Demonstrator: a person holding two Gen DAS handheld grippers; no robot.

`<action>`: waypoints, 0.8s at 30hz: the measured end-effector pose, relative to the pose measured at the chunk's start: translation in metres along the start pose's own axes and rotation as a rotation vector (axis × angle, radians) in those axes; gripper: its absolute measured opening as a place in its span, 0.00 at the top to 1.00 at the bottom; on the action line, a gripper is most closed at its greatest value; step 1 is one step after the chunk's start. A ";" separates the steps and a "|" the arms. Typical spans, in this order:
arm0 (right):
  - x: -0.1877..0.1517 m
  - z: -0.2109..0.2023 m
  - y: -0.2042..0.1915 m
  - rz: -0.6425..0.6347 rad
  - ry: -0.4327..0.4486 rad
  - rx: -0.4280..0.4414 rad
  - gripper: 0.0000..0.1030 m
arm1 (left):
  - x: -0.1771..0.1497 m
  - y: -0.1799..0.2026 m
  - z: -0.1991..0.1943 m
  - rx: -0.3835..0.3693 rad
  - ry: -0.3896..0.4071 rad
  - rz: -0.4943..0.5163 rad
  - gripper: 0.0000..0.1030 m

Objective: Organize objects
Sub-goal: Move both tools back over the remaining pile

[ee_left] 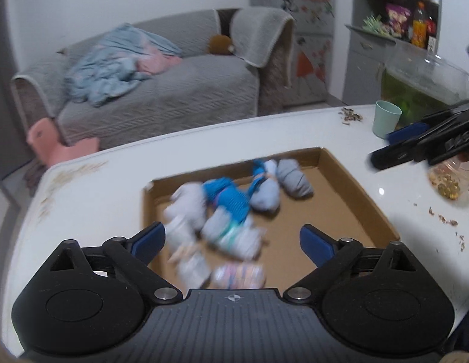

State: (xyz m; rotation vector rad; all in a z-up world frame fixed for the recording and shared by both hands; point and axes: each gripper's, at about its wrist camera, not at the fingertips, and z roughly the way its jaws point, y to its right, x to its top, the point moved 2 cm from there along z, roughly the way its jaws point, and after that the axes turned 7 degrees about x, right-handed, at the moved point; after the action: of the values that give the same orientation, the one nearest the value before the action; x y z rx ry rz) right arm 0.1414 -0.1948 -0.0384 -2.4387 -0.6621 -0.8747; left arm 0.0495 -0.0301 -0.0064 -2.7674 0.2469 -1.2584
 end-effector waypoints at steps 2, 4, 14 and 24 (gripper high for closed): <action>-0.019 -0.019 -0.005 0.032 0.025 -0.021 0.15 | -0.022 -0.006 -0.017 0.011 -0.007 -0.046 0.03; -0.042 -0.032 -0.010 0.070 0.036 -0.048 0.10 | -0.047 -0.009 -0.030 -0.001 -0.032 -0.101 0.03; -0.132 -0.016 -0.031 0.230 -0.135 -0.160 0.21 | -0.122 -0.002 -0.032 -0.005 -0.171 -0.216 0.03; -0.155 0.006 -0.035 0.211 -0.224 -0.194 0.31 | -0.131 0.017 -0.015 -0.051 -0.203 -0.201 0.03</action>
State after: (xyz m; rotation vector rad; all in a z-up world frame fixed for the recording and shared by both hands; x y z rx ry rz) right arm 0.0185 -0.2077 -0.1387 -2.7467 -0.4001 -0.6130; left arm -0.0486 -0.0229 -0.0956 -2.9983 -0.0150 -1.0075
